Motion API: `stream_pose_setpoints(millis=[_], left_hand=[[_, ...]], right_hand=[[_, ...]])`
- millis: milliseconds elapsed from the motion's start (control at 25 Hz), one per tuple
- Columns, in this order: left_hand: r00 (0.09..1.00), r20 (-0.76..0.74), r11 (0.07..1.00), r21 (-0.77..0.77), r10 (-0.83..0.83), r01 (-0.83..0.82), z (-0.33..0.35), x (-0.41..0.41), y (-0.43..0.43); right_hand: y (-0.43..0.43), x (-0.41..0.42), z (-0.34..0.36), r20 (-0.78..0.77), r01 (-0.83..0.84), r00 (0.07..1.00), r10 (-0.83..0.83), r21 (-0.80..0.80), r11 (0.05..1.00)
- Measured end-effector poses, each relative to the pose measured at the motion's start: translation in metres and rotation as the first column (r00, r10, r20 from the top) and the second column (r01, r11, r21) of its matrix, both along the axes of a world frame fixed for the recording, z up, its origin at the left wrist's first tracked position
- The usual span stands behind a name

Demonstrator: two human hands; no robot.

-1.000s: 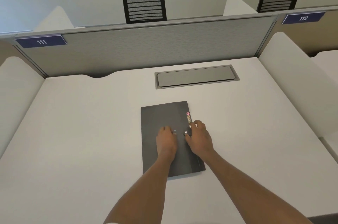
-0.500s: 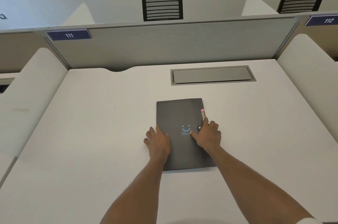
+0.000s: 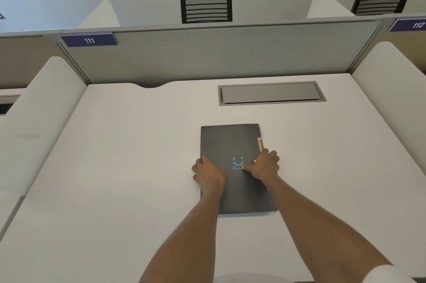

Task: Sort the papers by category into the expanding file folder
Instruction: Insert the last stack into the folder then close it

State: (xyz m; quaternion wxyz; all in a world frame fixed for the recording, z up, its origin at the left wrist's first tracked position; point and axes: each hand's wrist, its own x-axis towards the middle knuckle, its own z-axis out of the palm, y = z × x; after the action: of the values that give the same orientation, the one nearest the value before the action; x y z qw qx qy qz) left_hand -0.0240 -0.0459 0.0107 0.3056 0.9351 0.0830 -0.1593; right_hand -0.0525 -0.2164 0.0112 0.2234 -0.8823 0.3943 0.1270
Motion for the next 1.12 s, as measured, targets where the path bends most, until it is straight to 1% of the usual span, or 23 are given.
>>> stream_pose_setpoints(millis=[80, 160, 360, 560, 760, 1120], left_hand=[[0.999, -0.005, 0.998, -0.042, 0.038, -0.039, 0.003, 0.005, 0.002], [0.999, 0.001, 0.998, -0.051, 0.038, -0.038, 0.006, 0.01, 0.006], [0.998, 0.019, 0.994, -0.097, 0.059, -0.057, 0.018, 0.034, 0.015], [0.994, 0.065, 0.989, -0.121, 0.088, -0.079, 0.032, 0.081, 0.033], [0.99, 0.079, 0.984, -0.143, 0.115, -0.103, 0.039, 0.136, 0.061], [0.983, 0.096, 0.969, -0.212, 0.154, -0.131, 0.035, 0.233, 0.107]], right_hand=[[0.002, 0.002, 0.0, -0.004, 0.021, 1.0, -0.021, 0.002, 1.0], [0.005, 0.005, 0.003, 0.0, 0.028, 1.0, -0.028, -0.019, 0.999], [0.021, 0.028, 0.016, 0.042, -0.02, 0.999, 0.024, -0.112, 0.994], [0.038, 0.068, 0.027, 0.097, -0.005, 0.995, 0.013, -0.088, 0.996], [0.061, 0.123, 0.035, 0.135, -0.028, 0.99, 0.039, -0.08, 0.996], [0.096, 0.215, 0.034, 0.186, -0.06, 0.98, 0.066, -0.04, 0.997]])
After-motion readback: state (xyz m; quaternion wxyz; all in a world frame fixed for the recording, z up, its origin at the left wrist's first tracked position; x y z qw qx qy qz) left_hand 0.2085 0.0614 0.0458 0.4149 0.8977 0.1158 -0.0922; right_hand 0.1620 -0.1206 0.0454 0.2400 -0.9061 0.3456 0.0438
